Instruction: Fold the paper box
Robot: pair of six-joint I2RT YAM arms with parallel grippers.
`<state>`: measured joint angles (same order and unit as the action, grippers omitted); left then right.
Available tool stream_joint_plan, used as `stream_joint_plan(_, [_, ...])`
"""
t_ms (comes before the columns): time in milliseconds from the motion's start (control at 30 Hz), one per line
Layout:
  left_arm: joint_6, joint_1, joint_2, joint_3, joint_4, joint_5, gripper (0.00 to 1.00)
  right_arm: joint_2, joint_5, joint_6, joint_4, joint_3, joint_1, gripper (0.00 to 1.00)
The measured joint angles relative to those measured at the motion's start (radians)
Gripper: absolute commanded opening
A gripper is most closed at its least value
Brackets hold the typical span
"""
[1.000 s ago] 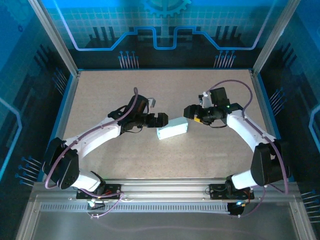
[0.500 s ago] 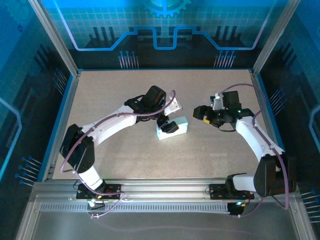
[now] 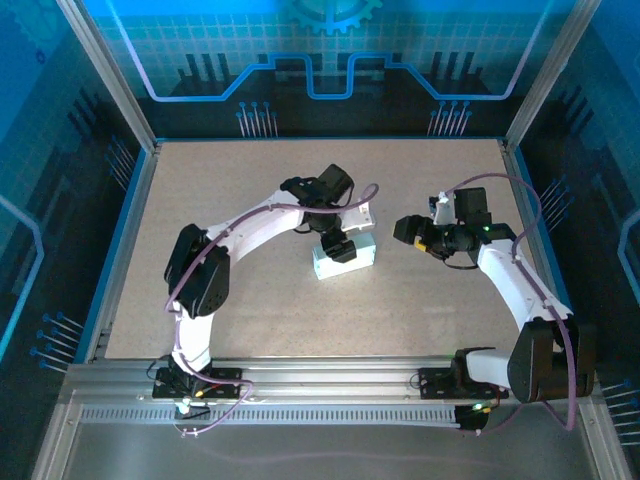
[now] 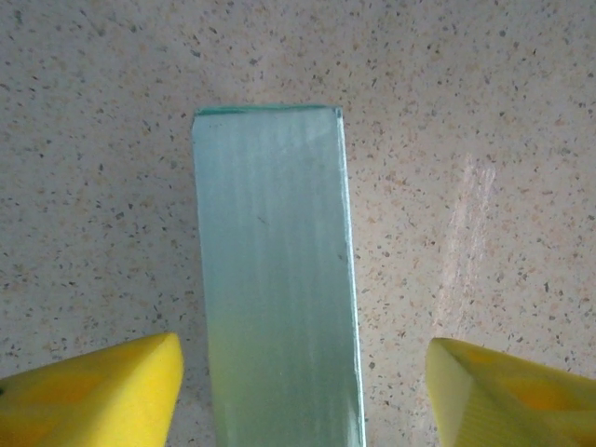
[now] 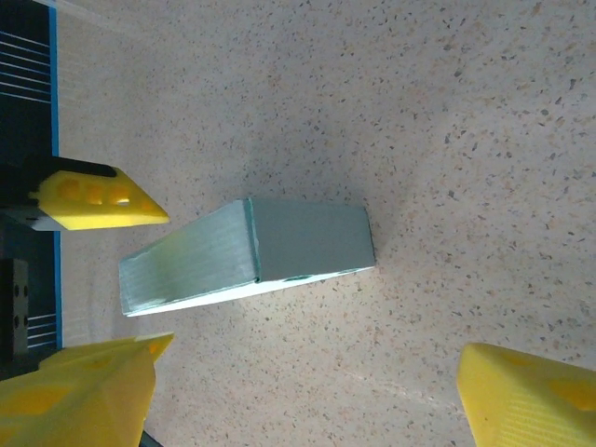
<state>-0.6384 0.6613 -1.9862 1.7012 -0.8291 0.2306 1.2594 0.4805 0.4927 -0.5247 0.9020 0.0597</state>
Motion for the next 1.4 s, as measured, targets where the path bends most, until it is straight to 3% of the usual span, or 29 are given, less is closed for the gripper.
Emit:
stream_joint_plan(133, [-0.019, 0.0, -0.031, 0.032, -0.061, -0.01, 0.66, -0.011, 0.003, -0.009, -0.008, -0.002, -0.017, 0.85])
stream_joint_plan(233, [-0.023, 0.002, -0.049, 0.048, -0.085, -0.027, 0.54, -0.019, 0.007, -0.014, -0.01, -0.005, -0.031, 0.85])
stream_joint_plan(400, [-0.041, 0.002, -0.068, 0.066, -0.11, -0.038, 0.43, -0.021, 0.011, -0.016, -0.01, -0.005, -0.037, 0.85])
stream_joint_plan(567, [-0.046, 0.005, -0.068, 0.074, -0.11, -0.082, 0.43, -0.02, 0.023, -0.015, -0.007, -0.031, -0.042, 0.84])
stream_joint_plan(700, [-0.065, 0.009, -0.036, 0.018, -0.023, -0.147, 0.44, -0.018, 0.026, -0.015, -0.006, -0.039, -0.042, 0.84])
stream_joint_plan(833, [-0.138, 0.013, 0.06, -0.145, 0.154, -0.225, 0.42, -0.015, 0.028, -0.015, -0.002, -0.042, -0.043, 0.84])
stream_joint_plan(1000, [-0.316, 0.013, 0.161, -0.354, 0.419, -0.28, 0.44, -0.014, 0.029, -0.014, 0.007, -0.061, -0.043, 0.84])
stream_joint_plan(1233, [-0.481, 0.013, 0.154, -0.413, 0.591, -0.314, 0.48, -0.014, 0.03, -0.011, 0.011, -0.07, -0.053, 0.84])
stream_joint_plan(1400, [-0.53, 0.013, 0.129, -0.432, 0.641, -0.351, 0.64, -0.014, 0.035, -0.011, 0.013, -0.07, -0.061, 0.84])
